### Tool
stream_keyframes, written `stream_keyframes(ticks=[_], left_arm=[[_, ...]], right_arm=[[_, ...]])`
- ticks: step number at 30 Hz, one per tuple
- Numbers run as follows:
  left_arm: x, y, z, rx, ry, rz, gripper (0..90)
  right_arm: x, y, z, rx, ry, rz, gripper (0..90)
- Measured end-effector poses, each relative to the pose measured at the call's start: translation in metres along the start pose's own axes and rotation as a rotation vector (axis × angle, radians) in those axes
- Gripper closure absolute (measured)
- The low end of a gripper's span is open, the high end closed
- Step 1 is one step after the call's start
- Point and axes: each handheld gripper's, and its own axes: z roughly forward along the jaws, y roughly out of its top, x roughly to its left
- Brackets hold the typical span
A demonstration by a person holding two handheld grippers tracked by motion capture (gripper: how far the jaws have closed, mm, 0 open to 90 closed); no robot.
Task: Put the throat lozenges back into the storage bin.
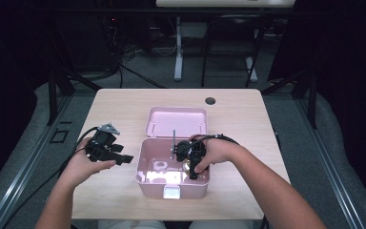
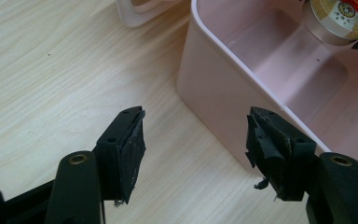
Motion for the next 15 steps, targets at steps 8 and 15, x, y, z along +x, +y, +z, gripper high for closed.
stream_keyframes(ticks=[8, 15], left_arm=[[0.000, 0.000, 0.001, 0.001, 0.001, 0.001, 36.8], [0.000, 0.000, 0.001, 0.002, 0.002, -0.001, 36.8]], right_arm=[[-0.001, -0.001, 0.010, -0.006, 0.014, 0.002, 19.7], [-0.001, -0.002, 0.014, -0.007, 0.010, -0.006, 19.7]])
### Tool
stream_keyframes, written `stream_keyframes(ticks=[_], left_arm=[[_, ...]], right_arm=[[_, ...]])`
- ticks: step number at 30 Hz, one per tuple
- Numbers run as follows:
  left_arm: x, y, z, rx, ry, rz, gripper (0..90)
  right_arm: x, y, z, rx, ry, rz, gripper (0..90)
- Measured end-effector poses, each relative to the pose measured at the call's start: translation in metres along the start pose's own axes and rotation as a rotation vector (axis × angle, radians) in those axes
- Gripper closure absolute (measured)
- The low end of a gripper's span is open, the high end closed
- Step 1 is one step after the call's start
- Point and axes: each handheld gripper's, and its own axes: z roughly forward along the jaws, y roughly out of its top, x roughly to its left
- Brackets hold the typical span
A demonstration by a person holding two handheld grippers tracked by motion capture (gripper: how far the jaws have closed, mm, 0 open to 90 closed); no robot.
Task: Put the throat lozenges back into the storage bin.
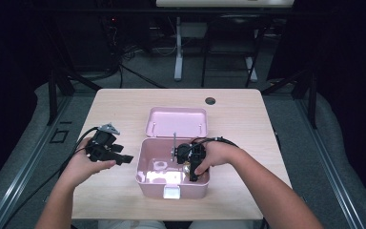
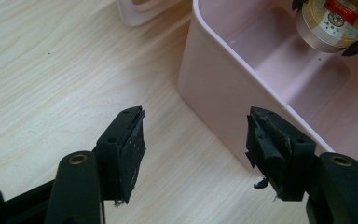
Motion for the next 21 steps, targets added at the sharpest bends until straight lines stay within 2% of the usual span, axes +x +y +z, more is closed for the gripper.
stream_keyframes(ticks=[13, 21], left_arm=[[-0.0003, 0.0000, 0.0005, 0.001, -0.003, -0.001, 36.7], [-0.0002, 0.0001, 0.0007, 0.004, -0.002, 0.003, 36.6]], right_arm=[[0.0006, -0.0009, 0.0093, -0.005, 0.019, -0.010, 19.7], [-0.0009, -0.0005, 0.0088, -0.004, 0.026, 0.009, 19.6]])
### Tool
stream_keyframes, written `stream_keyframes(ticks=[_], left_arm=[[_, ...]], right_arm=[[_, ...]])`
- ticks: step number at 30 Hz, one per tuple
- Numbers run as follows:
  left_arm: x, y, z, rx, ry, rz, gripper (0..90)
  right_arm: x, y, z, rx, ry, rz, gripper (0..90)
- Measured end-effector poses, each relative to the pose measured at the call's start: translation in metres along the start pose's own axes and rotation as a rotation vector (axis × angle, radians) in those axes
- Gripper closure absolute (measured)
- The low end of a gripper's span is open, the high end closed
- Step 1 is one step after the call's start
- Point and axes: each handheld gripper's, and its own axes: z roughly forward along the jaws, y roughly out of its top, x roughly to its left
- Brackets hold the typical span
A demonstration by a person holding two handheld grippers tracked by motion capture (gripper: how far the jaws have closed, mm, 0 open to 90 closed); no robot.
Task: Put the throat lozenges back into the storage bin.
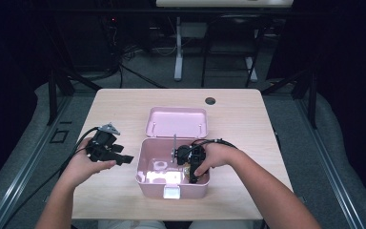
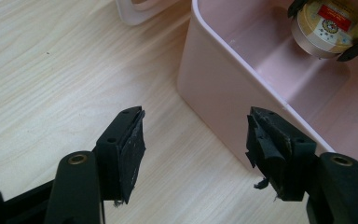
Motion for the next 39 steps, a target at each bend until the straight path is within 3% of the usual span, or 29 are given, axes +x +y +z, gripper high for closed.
stream_keyframes(ticks=[16, 27, 34, 39], left_arm=[[0.000, 0.000, 0.000, -0.001, 0.000, -0.004, 36.7], [0.000, 0.000, 0.001, -0.002, 0.000, -0.005, 36.7], [0.000, 0.000, 0.000, -0.011, -0.003, -0.008, 36.7], [0.002, 0.000, 0.001, -0.018, 0.003, -0.010, 36.6]], right_arm=[[0.000, 0.002, -0.001, 0.004, -0.014, 0.043, 14.4], [0.006, -0.002, -0.027, -0.079, -0.042, 0.067, 16.8], [0.007, -0.010, -0.043, -0.102, -0.060, 0.116, 18.5], [0.007, -0.019, -0.057, -0.131, -0.050, 0.179, 23.4]])
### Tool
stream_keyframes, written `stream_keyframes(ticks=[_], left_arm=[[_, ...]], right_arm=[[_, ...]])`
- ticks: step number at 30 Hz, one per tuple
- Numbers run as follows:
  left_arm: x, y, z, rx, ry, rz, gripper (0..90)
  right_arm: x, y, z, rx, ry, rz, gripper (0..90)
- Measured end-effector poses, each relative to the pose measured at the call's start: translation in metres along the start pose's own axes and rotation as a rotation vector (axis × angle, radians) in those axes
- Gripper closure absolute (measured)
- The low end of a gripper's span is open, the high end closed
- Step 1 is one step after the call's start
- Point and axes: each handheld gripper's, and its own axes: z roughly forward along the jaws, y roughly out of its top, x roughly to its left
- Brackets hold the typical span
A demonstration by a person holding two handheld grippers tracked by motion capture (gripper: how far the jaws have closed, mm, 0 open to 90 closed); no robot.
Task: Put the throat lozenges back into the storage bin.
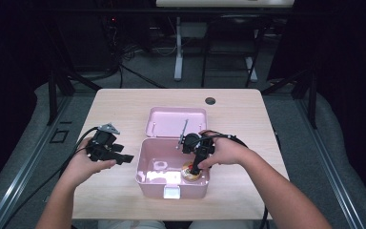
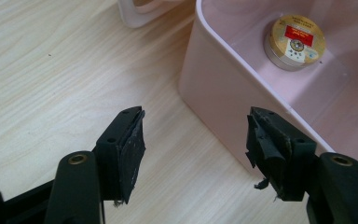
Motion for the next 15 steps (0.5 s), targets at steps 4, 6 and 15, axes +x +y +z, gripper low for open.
stream_keyframes(ticks=[4, 6, 15], left_arm=[[-0.001, 0.000, 0.001, -0.001, -0.001, 0.004, 36.7], [-0.001, 0.001, 0.001, 0.002, -0.002, 0.011, 36.7], [-0.001, 0.001, 0.000, -0.026, 0.004, -0.002, 36.8]], right_arm=[[0.001, -0.005, -0.011, -0.024, -0.017, 0.028, 25.2], [0.003, -0.008, -0.016, -0.034, -0.027, 0.040, 25.6], [0.002, -0.024, -0.035, -0.114, -0.018, 0.117, 31.4]])
